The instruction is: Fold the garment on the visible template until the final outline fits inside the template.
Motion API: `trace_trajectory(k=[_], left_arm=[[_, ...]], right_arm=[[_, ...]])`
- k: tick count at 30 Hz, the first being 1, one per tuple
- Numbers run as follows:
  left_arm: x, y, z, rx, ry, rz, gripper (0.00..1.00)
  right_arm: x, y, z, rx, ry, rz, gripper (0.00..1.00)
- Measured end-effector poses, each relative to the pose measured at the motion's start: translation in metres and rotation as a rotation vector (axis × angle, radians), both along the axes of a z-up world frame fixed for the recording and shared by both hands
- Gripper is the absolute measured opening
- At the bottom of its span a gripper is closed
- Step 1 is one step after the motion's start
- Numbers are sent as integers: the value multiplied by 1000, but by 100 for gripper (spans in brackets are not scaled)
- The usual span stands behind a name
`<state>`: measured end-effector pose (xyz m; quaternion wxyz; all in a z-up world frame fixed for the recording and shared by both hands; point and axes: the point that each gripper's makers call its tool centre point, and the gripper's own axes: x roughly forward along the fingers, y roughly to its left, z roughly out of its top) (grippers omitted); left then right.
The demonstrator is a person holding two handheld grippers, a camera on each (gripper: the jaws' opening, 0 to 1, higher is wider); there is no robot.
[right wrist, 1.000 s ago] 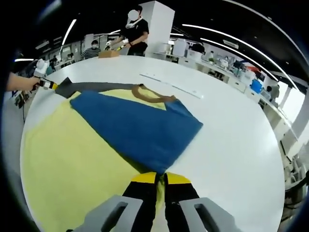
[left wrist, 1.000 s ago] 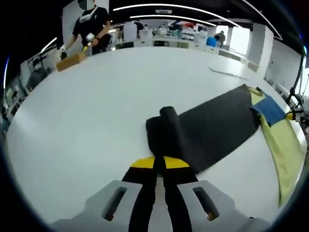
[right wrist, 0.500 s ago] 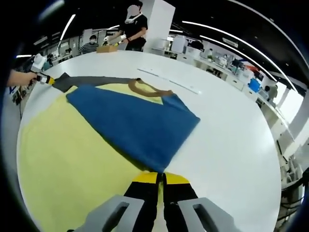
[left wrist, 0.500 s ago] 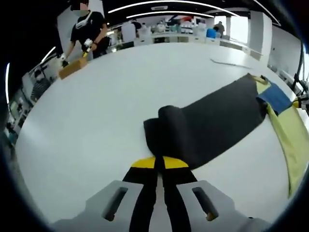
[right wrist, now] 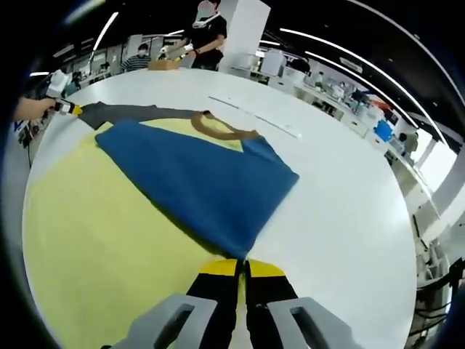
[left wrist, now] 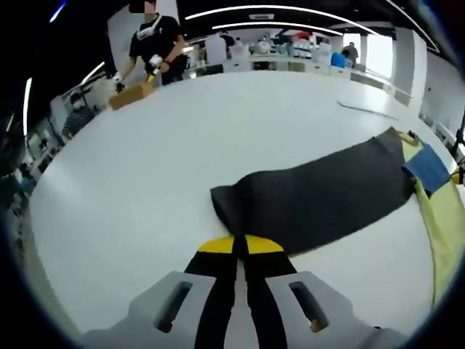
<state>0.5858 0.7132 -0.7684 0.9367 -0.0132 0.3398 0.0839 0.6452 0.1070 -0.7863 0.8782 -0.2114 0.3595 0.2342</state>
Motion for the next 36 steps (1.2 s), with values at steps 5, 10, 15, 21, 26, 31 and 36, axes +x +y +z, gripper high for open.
trace_trajectory(k=[5, 10, 15, 21, 26, 31, 36], left_arm=[[-7, -3, -3, -22, 1, 21, 0], [-11, -5, -5, -58, -31, 37, 1], [-14, -5, -6, -41, -28, 13, 4], [-12, -1, 2, -32, -64, -13, 17], [-11, -2, 3, -41, -64, -19, 24], [-12, -8, 3, -39, -70, -35, 22], [-11, -9, 2, -40, -69, -45, 22]], right_arm=[[-1, -1, -1, 9, 8, -12, 0], [-2, -2, -2, 24, 16, -23, 0], [-3, -2, -2, 78, 22, -40, 0], [-4, -5, 4, 191, 11, -107, 8], [-6, 7, 23, 307, -20, -95, 28], [-9, 27, 50, 429, -39, -45, 52], [-19, 39, 65, 451, -45, 15, 64]])
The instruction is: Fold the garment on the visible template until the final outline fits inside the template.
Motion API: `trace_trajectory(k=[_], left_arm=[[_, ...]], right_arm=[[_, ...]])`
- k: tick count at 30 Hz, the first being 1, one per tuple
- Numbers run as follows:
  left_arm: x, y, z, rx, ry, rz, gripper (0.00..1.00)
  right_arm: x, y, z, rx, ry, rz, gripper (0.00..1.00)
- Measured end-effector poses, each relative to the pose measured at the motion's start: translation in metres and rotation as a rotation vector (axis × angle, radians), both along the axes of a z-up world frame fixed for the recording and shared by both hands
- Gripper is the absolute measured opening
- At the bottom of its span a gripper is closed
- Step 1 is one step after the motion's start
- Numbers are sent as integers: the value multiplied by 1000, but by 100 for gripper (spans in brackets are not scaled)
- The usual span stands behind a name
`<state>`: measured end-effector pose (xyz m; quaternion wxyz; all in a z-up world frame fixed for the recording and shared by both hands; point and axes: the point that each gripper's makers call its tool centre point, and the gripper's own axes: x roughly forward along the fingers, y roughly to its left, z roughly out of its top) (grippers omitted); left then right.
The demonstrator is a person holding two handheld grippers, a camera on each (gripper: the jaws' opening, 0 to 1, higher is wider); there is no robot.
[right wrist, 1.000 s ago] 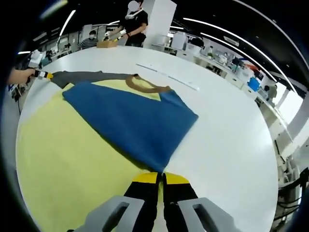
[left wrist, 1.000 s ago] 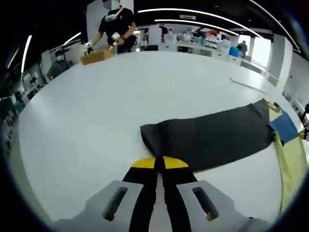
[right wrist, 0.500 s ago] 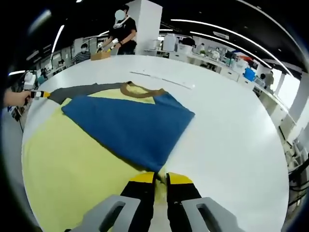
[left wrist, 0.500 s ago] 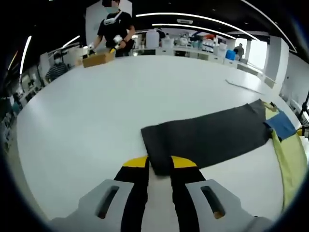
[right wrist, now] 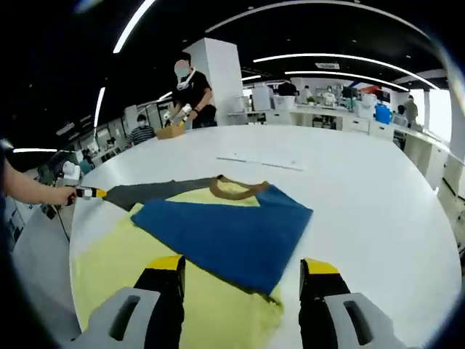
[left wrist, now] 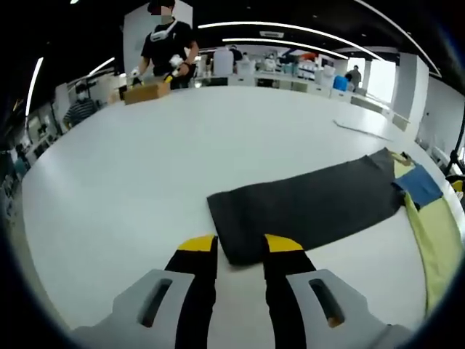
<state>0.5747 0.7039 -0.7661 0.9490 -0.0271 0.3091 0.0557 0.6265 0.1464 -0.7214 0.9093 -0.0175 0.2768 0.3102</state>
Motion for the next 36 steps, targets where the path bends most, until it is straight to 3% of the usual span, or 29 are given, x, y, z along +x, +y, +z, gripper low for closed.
trace_trajectory(k=[14, 22, 36], left_arm=[[-8, 3, -6, -10, 23, 16, 21], [-15, 4, -6, -11, 47, 39, 15], [-18, 0, -8, -85, 70, 86, 11]], right_arm=[[-18, 9, 21, 23, -39, 69, 99], [-28, 11, 25, 10, -50, 98, 99], [-54, 9, 20, -33, -39, 121, 99]])
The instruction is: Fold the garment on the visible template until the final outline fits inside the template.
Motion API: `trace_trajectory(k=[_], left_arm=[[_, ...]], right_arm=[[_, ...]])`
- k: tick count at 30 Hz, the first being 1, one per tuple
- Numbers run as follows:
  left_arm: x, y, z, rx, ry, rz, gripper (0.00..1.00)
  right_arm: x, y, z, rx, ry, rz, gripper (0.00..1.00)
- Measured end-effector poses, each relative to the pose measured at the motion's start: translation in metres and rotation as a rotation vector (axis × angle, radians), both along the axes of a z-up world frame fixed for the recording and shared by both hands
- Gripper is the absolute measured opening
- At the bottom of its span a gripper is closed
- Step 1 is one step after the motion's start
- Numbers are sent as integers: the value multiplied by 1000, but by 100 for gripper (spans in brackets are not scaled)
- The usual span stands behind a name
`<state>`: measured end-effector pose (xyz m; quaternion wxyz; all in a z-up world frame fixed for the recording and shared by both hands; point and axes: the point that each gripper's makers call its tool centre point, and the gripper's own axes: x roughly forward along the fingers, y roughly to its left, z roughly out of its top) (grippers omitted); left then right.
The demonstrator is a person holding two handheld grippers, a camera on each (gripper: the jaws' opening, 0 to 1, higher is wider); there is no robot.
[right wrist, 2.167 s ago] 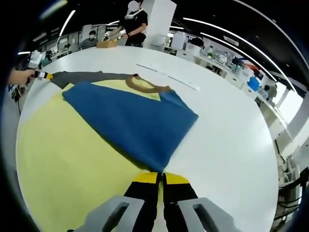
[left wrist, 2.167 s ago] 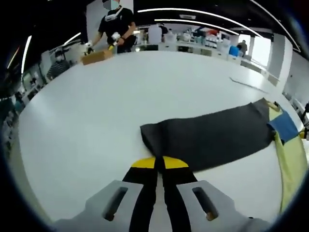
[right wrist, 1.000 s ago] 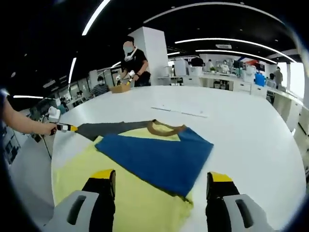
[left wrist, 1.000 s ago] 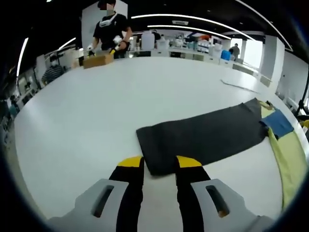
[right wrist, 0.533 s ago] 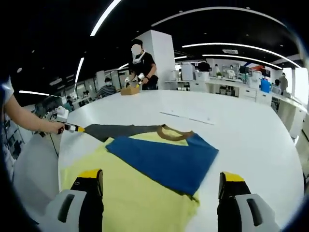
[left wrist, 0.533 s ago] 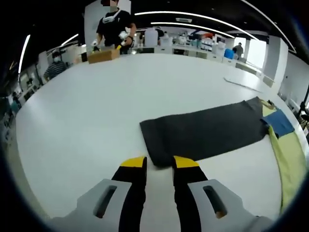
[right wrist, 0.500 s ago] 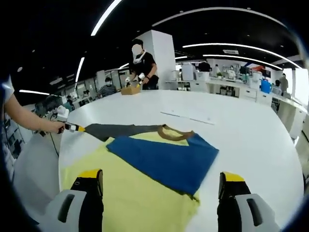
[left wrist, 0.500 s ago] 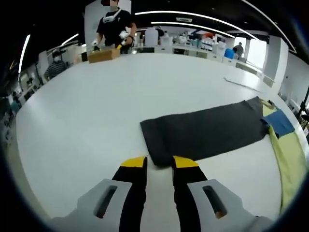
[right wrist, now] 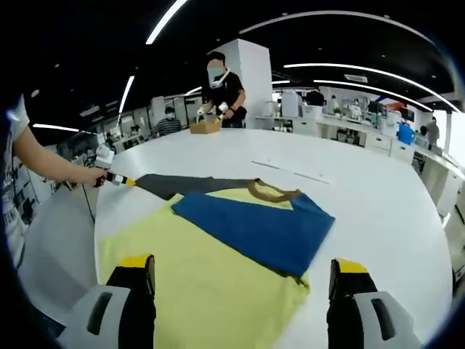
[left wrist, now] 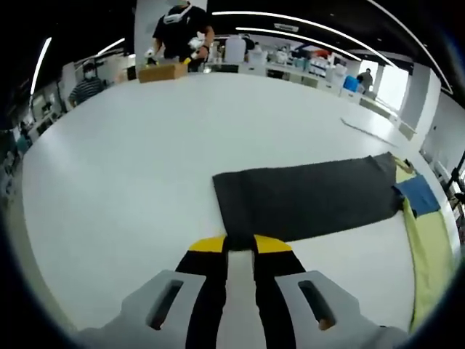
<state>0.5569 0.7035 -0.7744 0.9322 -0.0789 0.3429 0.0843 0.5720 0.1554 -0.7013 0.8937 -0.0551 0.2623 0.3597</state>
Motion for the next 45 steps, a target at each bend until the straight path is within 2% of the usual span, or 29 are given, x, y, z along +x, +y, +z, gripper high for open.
trace_trajectory(k=[10, 13, 28, 35, 37, 43, 45], left_arm=[[-1, -1, 3, -33, 2, 36, 6], [-1, 0, 4, -12, 12, 20, 2], [2, -5, 10, 51, 49, -73, 0], [4, -11, 20, 51, 30, -93, 0], [9, -15, 27, 19, -10, -86, 0], [11, -20, 33, 35, -12, -111, 0], [14, -21, 39, 8, -50, -94, 0]], right_arm=[[-14, 1, -3, -6, 12, -10, 99], [-15, 0, -1, 5, 9, -20, 99], [-21, -6, -3, 17, 17, -45, 99], [-25, -8, -2, 20, 16, -51, 99], [-26, -9, -3, 15, 18, -49, 99], [-31, -6, -2, 24, 21, -41, 99], [-32, -6, -1, 28, 18, -43, 99]])
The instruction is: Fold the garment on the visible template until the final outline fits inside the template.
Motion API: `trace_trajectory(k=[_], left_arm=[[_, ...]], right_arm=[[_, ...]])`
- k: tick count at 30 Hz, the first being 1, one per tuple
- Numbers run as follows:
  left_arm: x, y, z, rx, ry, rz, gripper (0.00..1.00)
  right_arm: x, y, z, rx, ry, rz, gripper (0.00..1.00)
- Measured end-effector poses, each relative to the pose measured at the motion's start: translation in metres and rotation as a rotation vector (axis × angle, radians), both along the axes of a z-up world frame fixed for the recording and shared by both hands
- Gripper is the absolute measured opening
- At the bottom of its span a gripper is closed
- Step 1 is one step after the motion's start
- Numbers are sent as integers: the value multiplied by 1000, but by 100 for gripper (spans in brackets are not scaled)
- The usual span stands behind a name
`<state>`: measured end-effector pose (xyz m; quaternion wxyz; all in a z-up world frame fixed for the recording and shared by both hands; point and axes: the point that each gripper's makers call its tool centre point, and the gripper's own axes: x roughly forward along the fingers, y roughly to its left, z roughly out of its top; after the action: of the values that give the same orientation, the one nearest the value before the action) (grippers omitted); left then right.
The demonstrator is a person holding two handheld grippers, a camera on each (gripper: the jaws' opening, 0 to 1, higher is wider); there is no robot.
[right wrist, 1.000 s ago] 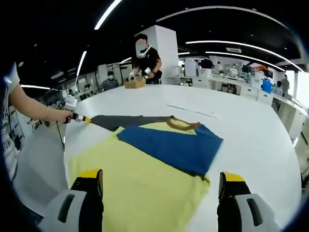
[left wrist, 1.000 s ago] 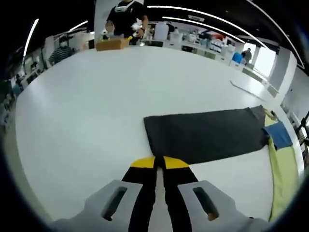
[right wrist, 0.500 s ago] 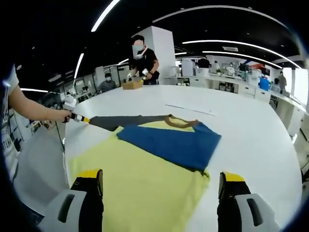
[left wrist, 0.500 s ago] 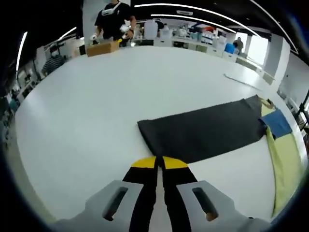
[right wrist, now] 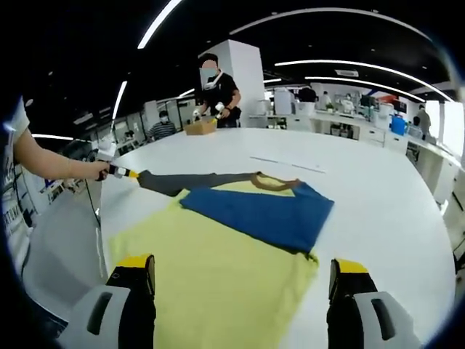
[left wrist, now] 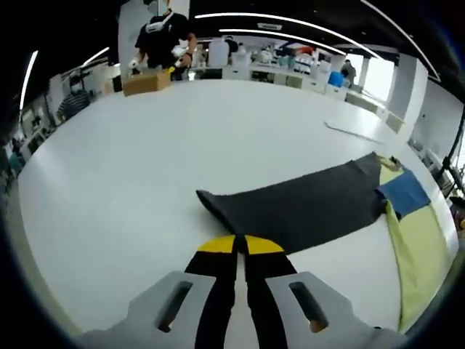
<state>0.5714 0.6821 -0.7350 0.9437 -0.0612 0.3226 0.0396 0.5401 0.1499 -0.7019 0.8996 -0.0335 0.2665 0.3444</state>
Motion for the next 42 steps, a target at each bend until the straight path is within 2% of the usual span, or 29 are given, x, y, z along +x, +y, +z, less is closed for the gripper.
trace_trajectory(k=[4, 6, 13, 22, 31, 42], left_arm=[[2, -4, 4, -15, -2, -1, 0], [4, -9, 6, 5, -1, -29, 0], [12, -26, 19, -3, -31, -74, 0], [25, -47, 26, -11, -50, -144, 0], [37, -66, 29, -35, -62, -179, 0], [54, -102, 36, -60, -79, -237, 0]], right_arm=[[0, -1, 0, -1, -1, -8, 99], [-2, -1, 0, 2, -2, -7, 99], [-5, 0, -1, 3, 1, 1, 99], [-9, 4, 1, 8, -7, 11, 99], [-12, 5, 4, 16, -12, 17, 99], [-15, 9, 1, 15, -5, 30, 99]])
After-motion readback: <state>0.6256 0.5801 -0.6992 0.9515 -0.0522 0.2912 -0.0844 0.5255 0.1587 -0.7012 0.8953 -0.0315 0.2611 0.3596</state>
